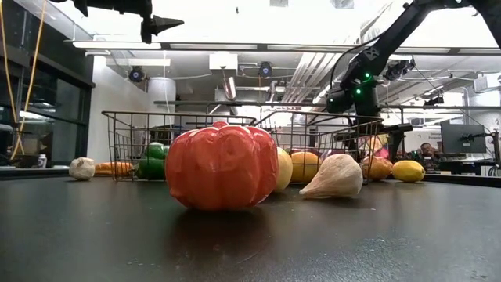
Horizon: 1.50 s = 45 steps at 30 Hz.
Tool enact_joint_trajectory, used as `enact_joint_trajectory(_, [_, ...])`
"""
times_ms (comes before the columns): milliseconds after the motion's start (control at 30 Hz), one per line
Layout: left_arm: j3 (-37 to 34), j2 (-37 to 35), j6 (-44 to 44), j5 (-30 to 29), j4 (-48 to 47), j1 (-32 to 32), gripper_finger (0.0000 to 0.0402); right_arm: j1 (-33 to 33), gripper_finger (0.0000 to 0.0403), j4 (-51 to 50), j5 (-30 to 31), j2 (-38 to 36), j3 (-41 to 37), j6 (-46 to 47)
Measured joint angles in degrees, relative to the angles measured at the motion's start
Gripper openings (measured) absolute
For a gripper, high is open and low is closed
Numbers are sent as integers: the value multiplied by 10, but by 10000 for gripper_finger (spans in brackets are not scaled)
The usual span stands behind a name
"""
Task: Sort produce into baskets
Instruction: Put the yellow potato into the left wire basket
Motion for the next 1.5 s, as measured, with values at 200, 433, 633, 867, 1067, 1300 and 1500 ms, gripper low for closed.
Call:
enact_joint_trajectory(200, [0, 0, 0, 0, 0, 0, 298, 0, 348, -10, -1, 0, 0, 23])
enact_joint_trajectory(433, [0, 0, -1, 0, 0, 0, 298, 10, 327, -16, -4, 0, 0, 86])
enact_joint_trajectory(633, [0, 0, 0, 0, 0, 0, 298, 12, 326, 1, 28, 0, 0, 109])
enact_joint_trajectory(867, [0, 0, -1, 0, 0, 0, 298, -4, 326, 16, 40, -10, 12, 72])
enact_joint_trajectory(1067, [0, 0, 0, 0, 0, 0, 298, -5, 326, 4, 52, -29, 45, 53])
enact_joint_trajectory(1300, [0, 0, 0, 0, 0, 0, 298, -4, 326, -36, 67, -41, 48, 14])
enact_joint_trajectory(1500, [0, 0, 13, 0, 0, 0, 298, -3, 326, -27, 84, -78, 48, -14])
